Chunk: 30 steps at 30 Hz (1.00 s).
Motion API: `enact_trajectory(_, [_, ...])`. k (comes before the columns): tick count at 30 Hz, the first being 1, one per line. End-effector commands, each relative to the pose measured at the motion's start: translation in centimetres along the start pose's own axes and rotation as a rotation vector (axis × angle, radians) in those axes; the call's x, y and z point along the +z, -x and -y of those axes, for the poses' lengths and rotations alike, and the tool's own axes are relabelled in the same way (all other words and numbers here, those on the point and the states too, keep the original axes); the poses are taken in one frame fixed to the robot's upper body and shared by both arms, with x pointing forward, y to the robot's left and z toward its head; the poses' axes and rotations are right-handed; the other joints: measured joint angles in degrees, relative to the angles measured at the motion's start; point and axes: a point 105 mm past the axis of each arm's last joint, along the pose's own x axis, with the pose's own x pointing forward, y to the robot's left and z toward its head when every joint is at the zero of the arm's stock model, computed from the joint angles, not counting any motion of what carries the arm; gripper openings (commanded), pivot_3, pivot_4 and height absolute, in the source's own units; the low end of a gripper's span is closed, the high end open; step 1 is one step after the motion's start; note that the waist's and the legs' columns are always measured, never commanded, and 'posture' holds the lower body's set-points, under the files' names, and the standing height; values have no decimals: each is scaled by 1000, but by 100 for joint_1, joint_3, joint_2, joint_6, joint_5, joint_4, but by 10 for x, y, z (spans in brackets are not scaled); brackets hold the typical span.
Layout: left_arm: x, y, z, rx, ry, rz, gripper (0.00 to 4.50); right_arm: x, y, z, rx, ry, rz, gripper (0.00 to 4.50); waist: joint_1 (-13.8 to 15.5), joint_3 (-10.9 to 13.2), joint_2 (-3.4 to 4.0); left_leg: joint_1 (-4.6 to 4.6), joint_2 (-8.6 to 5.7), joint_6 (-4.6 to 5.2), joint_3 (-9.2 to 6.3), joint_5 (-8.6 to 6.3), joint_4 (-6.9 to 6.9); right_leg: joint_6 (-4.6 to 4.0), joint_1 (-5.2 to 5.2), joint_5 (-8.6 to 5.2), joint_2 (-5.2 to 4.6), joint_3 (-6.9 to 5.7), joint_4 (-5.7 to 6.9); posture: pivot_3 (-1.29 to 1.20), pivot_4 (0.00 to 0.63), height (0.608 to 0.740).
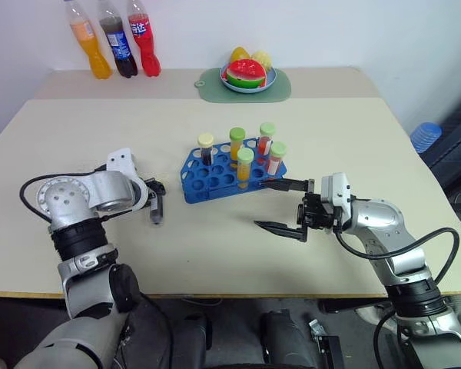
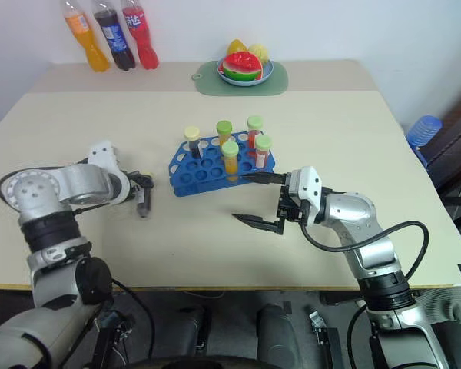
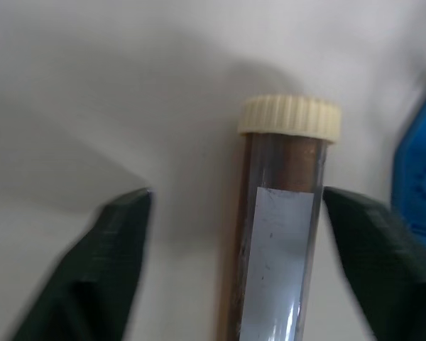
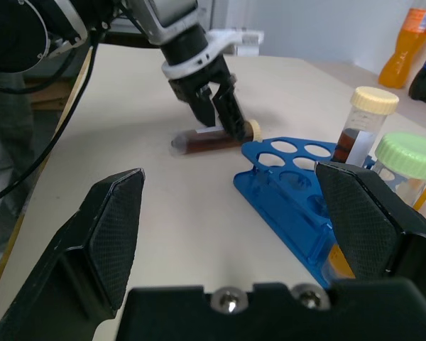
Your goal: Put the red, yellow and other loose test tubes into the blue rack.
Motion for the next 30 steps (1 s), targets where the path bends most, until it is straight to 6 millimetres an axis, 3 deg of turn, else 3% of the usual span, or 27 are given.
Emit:
enact_trajectory(1, [-12,-6,3,-6,-44,-74,1971,11,-3,-4,5,41,24,4278,-11,-1,1,0,0,-20,0,11,0,0,0,0,0,0,0,0,150,740])
enact_trajectory(3, [-14,-6,1,-6,-50,-89,1029,10,-2,-5,-3,38,20,4278,-12,-2,1,1,0,-30,0,17,-2,0,-1,0,0,0,1,0,150,740])
enact_trajectory(4, [-14,-5,1,-15,-48,-89,801,9,-1,-5,-9,36,17,4278,-14,-4,0,1,0,-30,0,17,-2,0,-1,0,0,0,1,0,150,740])
enact_trajectory(8, [-19,7,7,-150,-68,-59,784,4,2,-3,-42,34,-4,4278,-17,-5,1,1,1,-30,1,17,-3,0,-2,0,-2,1,2,0,150,740])
enact_trajectory(12, [-23,45,-2,-287,-133,62,784,-2,8,2,-84,24,-19,4278,-71,-4,-1,1,5,-32,9,17,-8,0,-12,0,-3,10,5,0,150,740])
enact_trajectory(14, [-14,67,-1,-338,-173,171,784,-3,10,4,-107,22,-15,4278,-53,-2,-4,-1,9,-34,12,18,-12,-2,-21,-1,1,12,8,0,150,740])
enact_trajectory(17, [3,119,37,-663,-299,398,784,-8,12,7,-132,21,-20,4278,39,-2,-4,-4,1,-40,15,21,-10,-5,-5,-1,1,0,1,0,150,740])
enact_trajectory(18, [7,130,43,-651,-395,490,784,-10,13,9,-139,21,-24,4278,67,-2,-5,-4,0,-38,16,20,-7,-5,4,-1,1,-4,-6,0,150,740])
enact_trajectory(21, [0,138,71,-801,-503,605,784,-12,14,12,-149,27,-30,4278,76,-12,12,1,-2,-46,32,25,-11,-22,17,-10,0,-1,-24,0,150,740])
enact_trajectory(24, [0,142,89,-869,-601,843,784,-12,13,17,-157,38,-27,4278,67,-11,13,3,1,-44,36,24,-16,-19,16,-9,1,1,-26,0,150,740])
enact_trajectory(30, [-10,92,108,-761,-815,1123,784,-9,15,22,-173,49,-31,4278,0,-9,10,1,6,-19,36,11,-13,-9,16,-3,4,2,-26,0,150,740])
